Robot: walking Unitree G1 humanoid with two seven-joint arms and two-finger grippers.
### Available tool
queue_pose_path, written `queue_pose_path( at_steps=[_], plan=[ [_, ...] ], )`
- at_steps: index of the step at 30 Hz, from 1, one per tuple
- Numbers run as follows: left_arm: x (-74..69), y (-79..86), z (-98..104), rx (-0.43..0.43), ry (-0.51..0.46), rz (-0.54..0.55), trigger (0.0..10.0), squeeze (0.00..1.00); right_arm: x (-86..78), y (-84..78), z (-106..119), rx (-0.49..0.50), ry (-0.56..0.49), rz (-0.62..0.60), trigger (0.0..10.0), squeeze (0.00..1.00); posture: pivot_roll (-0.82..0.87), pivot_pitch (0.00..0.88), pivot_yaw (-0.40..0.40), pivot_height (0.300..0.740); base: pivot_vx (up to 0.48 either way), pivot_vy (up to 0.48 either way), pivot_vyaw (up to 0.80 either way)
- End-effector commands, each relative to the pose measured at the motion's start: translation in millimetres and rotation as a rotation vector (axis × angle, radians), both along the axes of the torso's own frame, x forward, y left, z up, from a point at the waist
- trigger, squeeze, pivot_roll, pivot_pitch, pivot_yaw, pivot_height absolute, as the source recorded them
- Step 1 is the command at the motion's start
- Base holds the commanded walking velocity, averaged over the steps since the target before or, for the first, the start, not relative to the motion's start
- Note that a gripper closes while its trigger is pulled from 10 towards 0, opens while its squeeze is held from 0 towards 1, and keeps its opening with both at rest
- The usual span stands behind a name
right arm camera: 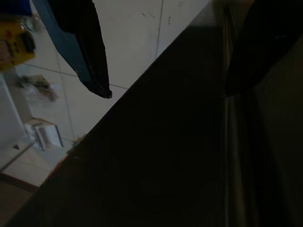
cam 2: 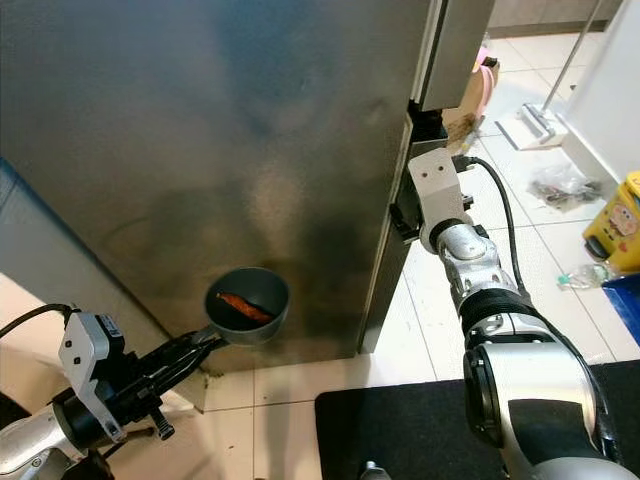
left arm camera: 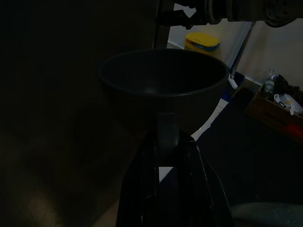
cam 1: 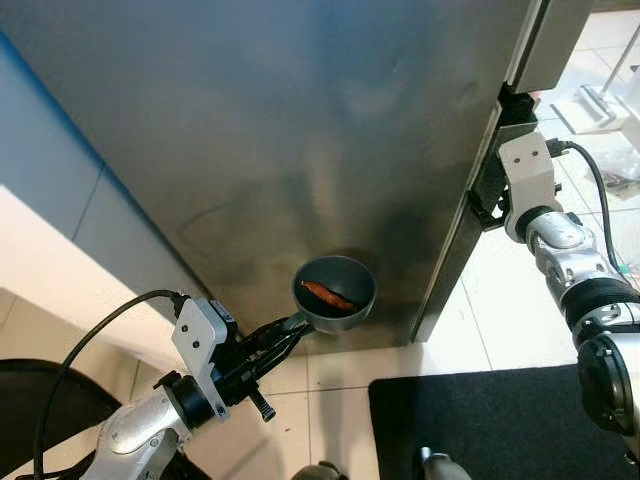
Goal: Restocking fridge
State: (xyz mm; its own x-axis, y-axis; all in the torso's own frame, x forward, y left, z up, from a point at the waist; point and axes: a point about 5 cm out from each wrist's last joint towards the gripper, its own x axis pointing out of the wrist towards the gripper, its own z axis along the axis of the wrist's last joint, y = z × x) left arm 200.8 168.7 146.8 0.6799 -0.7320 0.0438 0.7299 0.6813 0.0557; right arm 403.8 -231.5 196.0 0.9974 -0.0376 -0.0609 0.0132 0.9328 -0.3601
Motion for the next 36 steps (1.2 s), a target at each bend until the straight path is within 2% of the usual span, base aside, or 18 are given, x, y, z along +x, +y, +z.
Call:
queue_pose_path(
  at_steps=[1, 8, 15, 19, 22, 28, 36],
  plan=[
    [-1.5, -1.6, -2, 0.002, 0.004, -0.002, 10.0, 0.00, -3.1, -34.5, 26, -0.001, -0.089, -0.178, 10.0, 0.00, 0.14, 0.190, 0.034, 0.740, 0.000, 0.000, 0.00],
    [-1.2, -1.3, -2, 0.004, 0.004, -0.007, 10.0, 0.00, -9.4, -52.7, 25, 0.001, -0.089, -0.265, 10.0, 0.00, 0.14, 0.186, 0.037, 0.740, 0.000, 0.000, 0.00],
    [-1.2, -2.4, -2, 0.003, 0.005, -0.013, 10.0, 0.00, -12.1, -59.3, 24, 0.002, -0.085, -0.296, 10.0, 0.00, 0.13, 0.184, 0.038, 0.740, 0.000, 0.000, 0.00],
    [-1.1, -4.2, -2, -0.002, 0.003, -0.022, 10.0, 0.00, -16.6, -70.3, 23, -0.003, -0.080, -0.354, 10.0, 0.00, 0.13, 0.182, 0.039, 0.740, 0.000, 0.000, 0.00],
    [-1.0, -4.4, -2, -0.003, 0.003, -0.023, 10.0, 0.00, -17.2, -71.5, 22, -0.003, -0.080, -0.361, 10.0, 0.00, 0.13, 0.182, 0.039, 0.740, 0.000, 0.000, 0.00],
    [-1.3, -6.0, -2, -0.009, 0.004, -0.032, 10.0, 0.00, -23.5, -83.6, 18, -0.004, -0.066, -0.420, 10.0, 0.00, 0.13, 0.180, 0.041, 0.740, 0.000, 0.000, 0.00],
    [-0.3, -8.2, -2, -0.013, 0.002, -0.043, 10.0, 0.00, -28.0, -91.2, 15, -0.008, -0.058, -0.448, 10.0, 0.00, 0.13, 0.177, 0.043, 0.740, 0.000, 0.000, 0.00]
  ],
)
